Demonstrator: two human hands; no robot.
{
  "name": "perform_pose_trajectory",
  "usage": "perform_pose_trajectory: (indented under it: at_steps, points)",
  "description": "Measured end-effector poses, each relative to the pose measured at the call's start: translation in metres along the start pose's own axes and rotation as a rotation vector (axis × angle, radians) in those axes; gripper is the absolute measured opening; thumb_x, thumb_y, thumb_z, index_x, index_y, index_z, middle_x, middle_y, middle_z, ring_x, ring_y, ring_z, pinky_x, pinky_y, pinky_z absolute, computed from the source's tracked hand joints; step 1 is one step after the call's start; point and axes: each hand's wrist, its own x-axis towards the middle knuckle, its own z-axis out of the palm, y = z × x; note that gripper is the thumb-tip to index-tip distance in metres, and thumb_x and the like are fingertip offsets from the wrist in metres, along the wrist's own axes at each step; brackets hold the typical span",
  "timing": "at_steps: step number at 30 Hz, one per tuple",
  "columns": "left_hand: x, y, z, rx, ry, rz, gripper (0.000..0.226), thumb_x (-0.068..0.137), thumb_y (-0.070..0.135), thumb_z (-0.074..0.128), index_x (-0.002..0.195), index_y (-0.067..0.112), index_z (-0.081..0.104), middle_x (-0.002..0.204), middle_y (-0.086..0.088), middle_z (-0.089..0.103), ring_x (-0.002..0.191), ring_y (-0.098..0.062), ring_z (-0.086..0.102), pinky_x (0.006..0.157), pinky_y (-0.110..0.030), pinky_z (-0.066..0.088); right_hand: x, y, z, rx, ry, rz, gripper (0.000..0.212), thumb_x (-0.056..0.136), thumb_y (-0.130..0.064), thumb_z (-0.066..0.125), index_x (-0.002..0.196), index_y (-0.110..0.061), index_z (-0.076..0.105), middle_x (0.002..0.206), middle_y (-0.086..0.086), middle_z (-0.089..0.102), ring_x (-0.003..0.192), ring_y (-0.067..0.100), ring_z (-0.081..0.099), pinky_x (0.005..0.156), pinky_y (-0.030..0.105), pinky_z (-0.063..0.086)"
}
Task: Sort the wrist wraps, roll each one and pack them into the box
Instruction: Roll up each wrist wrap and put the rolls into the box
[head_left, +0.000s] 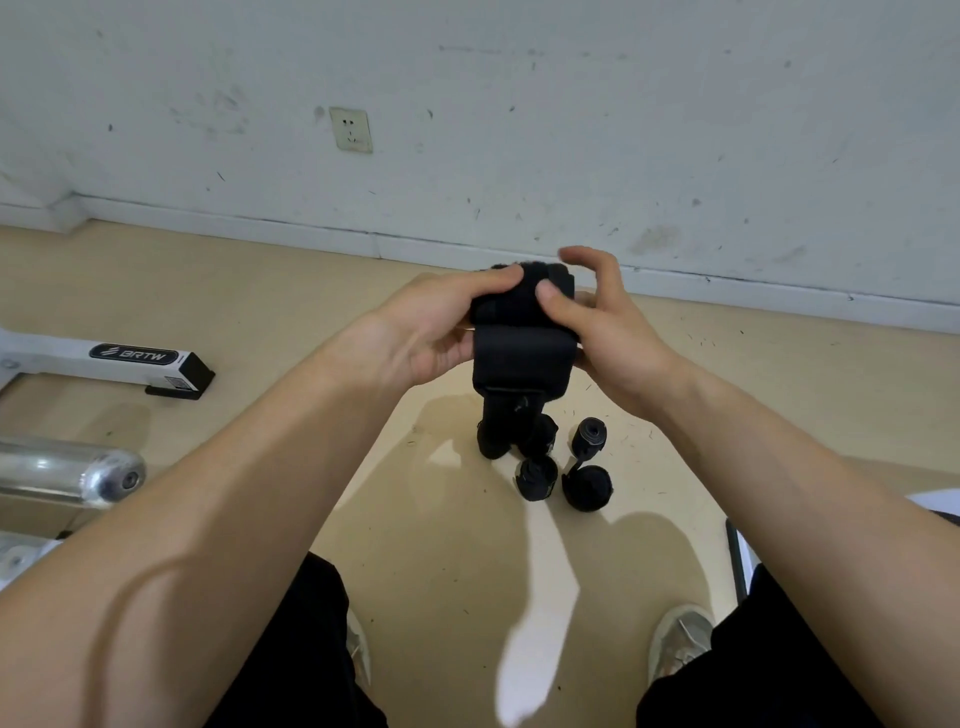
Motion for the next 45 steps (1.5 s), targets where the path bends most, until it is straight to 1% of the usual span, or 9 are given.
perform_pose_trajectory:
  at_steps: [6,11,17,23,27,34,38,41,45]
  points:
    - [0.007,0.008,-0.011,-0.195,0.15,0.028,0.011,0.097,0.019,0.071,0.095,0.008,0.07,0.079,-0.004,0.074,0.077,-0.019,0.073,0.064,-0.029,0.064,-0.002,0.001,0.004,0.039,-0.017,0.051,0.02,0.104,-0.035,0.056,0.101,-0.015,0.055,0.095,0.005,0.068,0.079,0.017,0.068,0.077,0.032,0.055]
    - [0.01,0.009,-0.016,-0.252,0.196,0.066,0.011,0.098,0.02,0.07,0.096,0.009,0.07,0.074,-0.002,0.076,0.077,-0.019,0.073,0.065,-0.03,0.065,-0.004,0.01,0.008,-0.181,-0.05,-0.025,0.016,0.086,-0.024,0.08,0.079,-0.016,0.069,0.087,0.008,0.069,0.084,0.021,0.07,0.089,0.046,0.06]
    - [0.018,0.012,-0.027,-0.281,0.316,0.183,0.022,0.093,0.017,0.077,0.111,0.005,0.072,0.102,-0.007,0.076,0.084,-0.018,0.077,0.066,-0.03,0.063,-0.003,0.007,0.009,-0.149,0.001,0.043,0.037,0.085,-0.025,0.078,0.06,-0.016,0.053,0.068,0.01,0.053,0.066,0.022,0.051,0.067,0.035,0.039]
    - [0.019,0.014,-0.027,-0.284,0.327,0.264,0.03,0.09,0.016,0.08,0.115,0.001,0.072,0.1,-0.007,0.077,0.079,-0.015,0.078,0.071,-0.032,0.064,-0.003,0.011,0.008,-0.13,0.021,0.101,0.031,0.086,-0.017,0.079,0.067,-0.014,0.055,0.066,0.006,0.061,0.06,0.018,0.058,0.056,0.027,0.045]
    - [0.02,0.017,-0.028,-0.253,0.351,0.315,0.022,0.088,0.013,0.082,0.104,0.001,0.072,0.085,-0.004,0.077,0.078,-0.017,0.077,0.077,-0.036,0.065,-0.003,0.012,0.006,-0.074,0.069,0.145,0.032,0.083,-0.007,0.081,0.1,-0.012,0.054,0.076,0.008,0.074,0.062,0.022,0.068,0.057,0.031,0.052]
    - [0.022,0.008,-0.02,-0.068,0.265,0.405,0.028,0.085,0.009,0.084,0.11,0.003,0.072,0.109,-0.015,0.076,0.095,-0.027,0.078,0.08,-0.041,0.065,-0.003,0.013,0.004,-0.191,-0.057,0.252,0.043,0.092,-0.006,0.07,0.129,-0.021,0.057,0.104,0.009,0.077,0.09,0.027,0.075,0.083,0.044,0.062]
    - [0.019,0.005,-0.015,0.003,0.148,0.392,0.032,0.086,0.007,0.082,0.116,0.003,0.071,0.115,-0.019,0.075,0.097,-0.03,0.077,0.077,-0.039,0.063,-0.001,0.007,-0.002,-0.223,-0.066,0.221,0.058,0.082,-0.027,0.078,0.135,-0.029,0.053,0.115,-0.002,0.072,0.111,0.016,0.066,0.106,0.048,0.048]
    - [0.017,0.002,-0.013,0.049,0.041,0.377,0.04,0.087,0.005,0.081,0.124,0.001,0.068,0.113,-0.016,0.076,0.1,-0.03,0.077,0.079,-0.04,0.063,0.003,-0.003,-0.009,-0.072,-0.001,0.137,0.083,0.069,-0.053,0.078,0.143,-0.03,0.047,0.127,-0.003,0.068,0.118,0.017,0.065,0.105,0.045,0.048]
    - [0.015,-0.004,-0.007,0.147,-0.056,0.353,0.048,0.083,0.003,0.084,0.127,0.005,0.066,0.123,-0.016,0.072,0.109,-0.028,0.074,0.088,-0.043,0.063,0.003,-0.013,-0.01,0.005,-0.013,0.128,0.054,0.092,-0.068,0.052,0.127,-0.028,0.065,0.123,0.008,0.072,0.102,0.026,0.071,0.097,0.044,0.054]
